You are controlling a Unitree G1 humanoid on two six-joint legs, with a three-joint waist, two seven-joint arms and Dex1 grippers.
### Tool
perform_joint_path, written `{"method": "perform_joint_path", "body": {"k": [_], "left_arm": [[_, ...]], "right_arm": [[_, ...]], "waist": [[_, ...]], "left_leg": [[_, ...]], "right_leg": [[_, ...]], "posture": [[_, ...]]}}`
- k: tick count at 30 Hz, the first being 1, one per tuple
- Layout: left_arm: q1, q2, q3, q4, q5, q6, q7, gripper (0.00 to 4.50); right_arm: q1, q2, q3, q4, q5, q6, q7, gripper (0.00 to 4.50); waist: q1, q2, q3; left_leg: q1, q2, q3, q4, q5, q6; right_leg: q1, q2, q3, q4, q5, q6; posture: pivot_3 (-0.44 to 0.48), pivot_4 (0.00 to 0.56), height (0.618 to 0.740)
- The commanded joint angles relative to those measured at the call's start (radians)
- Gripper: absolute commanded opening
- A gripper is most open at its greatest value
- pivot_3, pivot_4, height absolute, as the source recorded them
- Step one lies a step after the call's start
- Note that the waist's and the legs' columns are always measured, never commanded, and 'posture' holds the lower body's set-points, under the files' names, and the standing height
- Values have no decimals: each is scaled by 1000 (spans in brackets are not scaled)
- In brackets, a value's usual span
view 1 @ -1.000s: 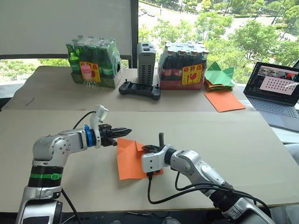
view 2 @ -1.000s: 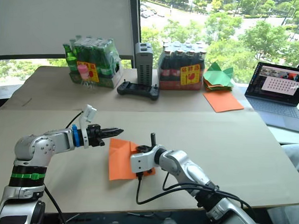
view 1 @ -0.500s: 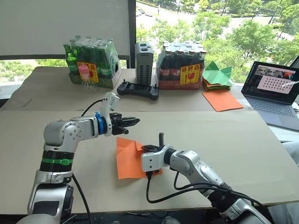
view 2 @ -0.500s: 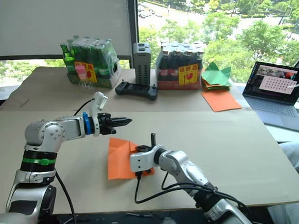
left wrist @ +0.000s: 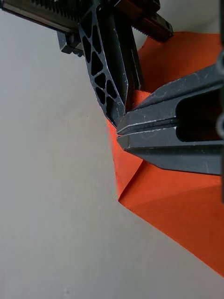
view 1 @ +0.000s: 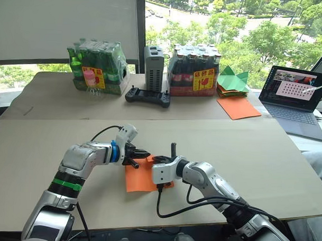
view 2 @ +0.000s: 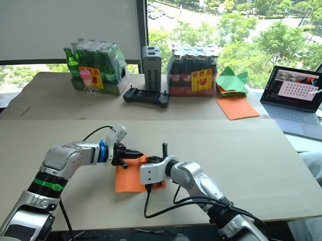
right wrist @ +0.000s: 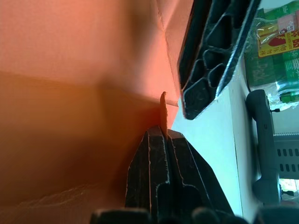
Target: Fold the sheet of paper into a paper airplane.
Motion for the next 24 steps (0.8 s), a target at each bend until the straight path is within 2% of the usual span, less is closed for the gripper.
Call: {"method": "perform_joint_path", "body": {"k": [1,12,15,20,24], "left_arm": [[-16,-15,-14,23,34,-47,-18,0],[3,-60,-60,170,140,-140,-40,0],[7,-66,-65,184,155,-150,-43,0],[10,-73,-62,183,162,-148,-49,0],[15,-80,-57,180,170,-145,-50,0]], "right_arm": [[22,-3,19,17,-22,-2,12,56],[46,0,9,1,24,11,66,56],[81,20,-25,-24,108,62,126,881],[120,53,-77,-74,200,154,179,2570],[152,104,-150,-145,332,310,230,3959]], "waist": [[0,0,0],[2,0,0],[4,0,-1],[0,0,-1],[0,1,-2]], "left_leg": [[0,0,0,0,0,0],[2,0,0,0,0,0],[4,0,0,0,0,0],[16,0,0,-1,-1,2],[16,0,-1,-1,-1,2]], "right_leg": [[0,0,0,0,0,0],[3,0,0,0,0,0],[5,0,0,-1,0,0],[19,0,0,-5,-1,1],[19,0,-1,-5,-1,2]], "posture": [[0,150,740],[0,150,740],[0,150,740],[0,150,740],[0,150,740]]}}
